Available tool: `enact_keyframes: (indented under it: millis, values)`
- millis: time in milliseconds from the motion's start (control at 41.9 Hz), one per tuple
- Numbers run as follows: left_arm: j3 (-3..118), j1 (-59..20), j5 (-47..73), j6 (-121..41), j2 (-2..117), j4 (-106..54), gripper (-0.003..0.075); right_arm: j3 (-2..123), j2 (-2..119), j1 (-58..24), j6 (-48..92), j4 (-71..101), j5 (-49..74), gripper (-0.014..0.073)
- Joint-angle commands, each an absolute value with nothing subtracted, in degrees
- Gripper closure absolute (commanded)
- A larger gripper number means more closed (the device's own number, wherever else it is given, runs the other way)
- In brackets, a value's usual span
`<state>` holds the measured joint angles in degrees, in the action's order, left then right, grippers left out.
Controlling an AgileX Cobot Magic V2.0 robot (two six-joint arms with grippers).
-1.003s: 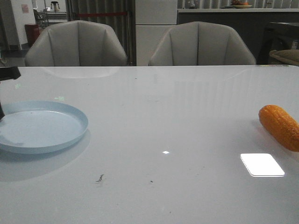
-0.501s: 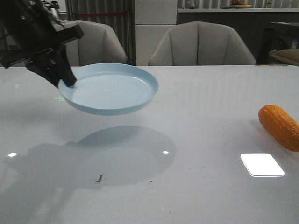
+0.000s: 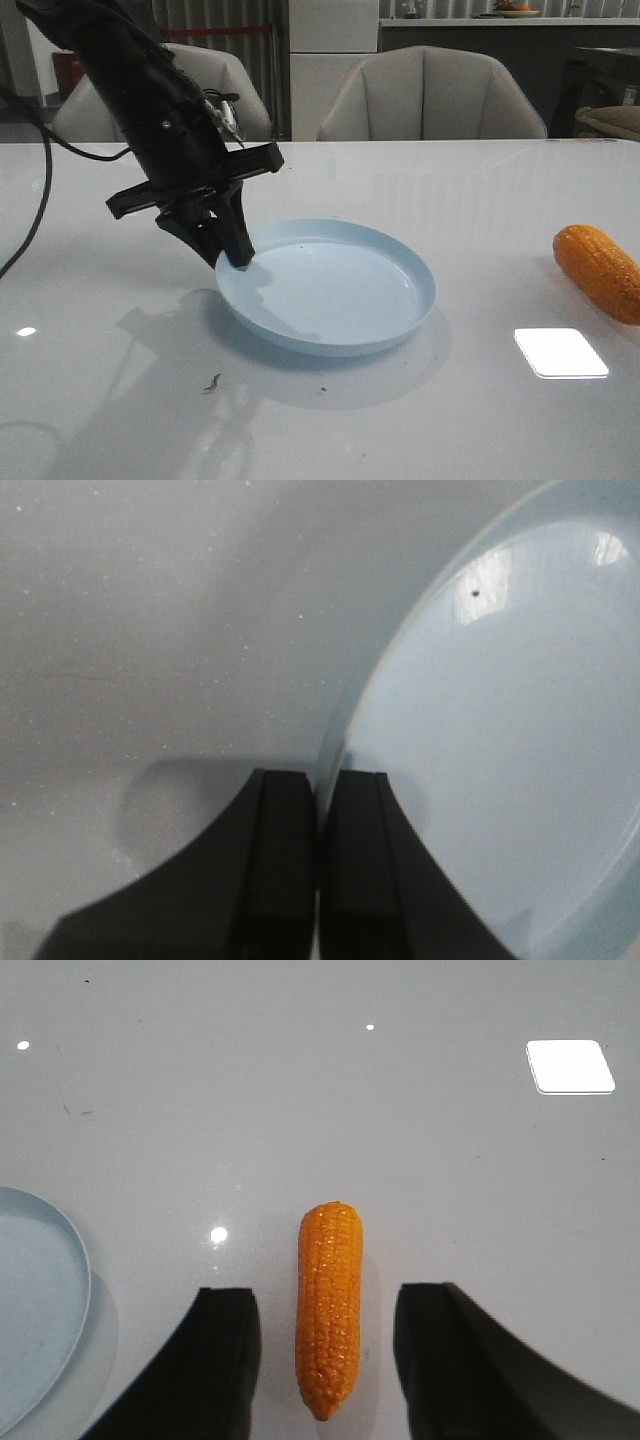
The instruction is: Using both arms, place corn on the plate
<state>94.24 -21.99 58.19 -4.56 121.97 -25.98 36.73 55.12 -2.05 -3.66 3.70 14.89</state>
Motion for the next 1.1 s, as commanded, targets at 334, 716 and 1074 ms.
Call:
enact_keyframes:
  millis: [334, 716, 1074]
  values:
    - [96.8, -22.6, 55.6, -6.7, 118.8, -18.3, 0.0230, 38.6, 54.6, -1.8, -3.5, 3.3, 13.8, 0.0167]
    - [118.1, -20.6, 65.0, -6.9, 115.8, -16.9, 0.0230, 38.6, 54.6, -1.8, -3.5, 3.3, 13.6, 0.0167]
    - [117.3, -17.1, 66.7, -2.0, 97.2, -0.7, 0.0230, 38.6, 54.6, -1.8, -3.5, 3.3, 13.8, 0.0167]
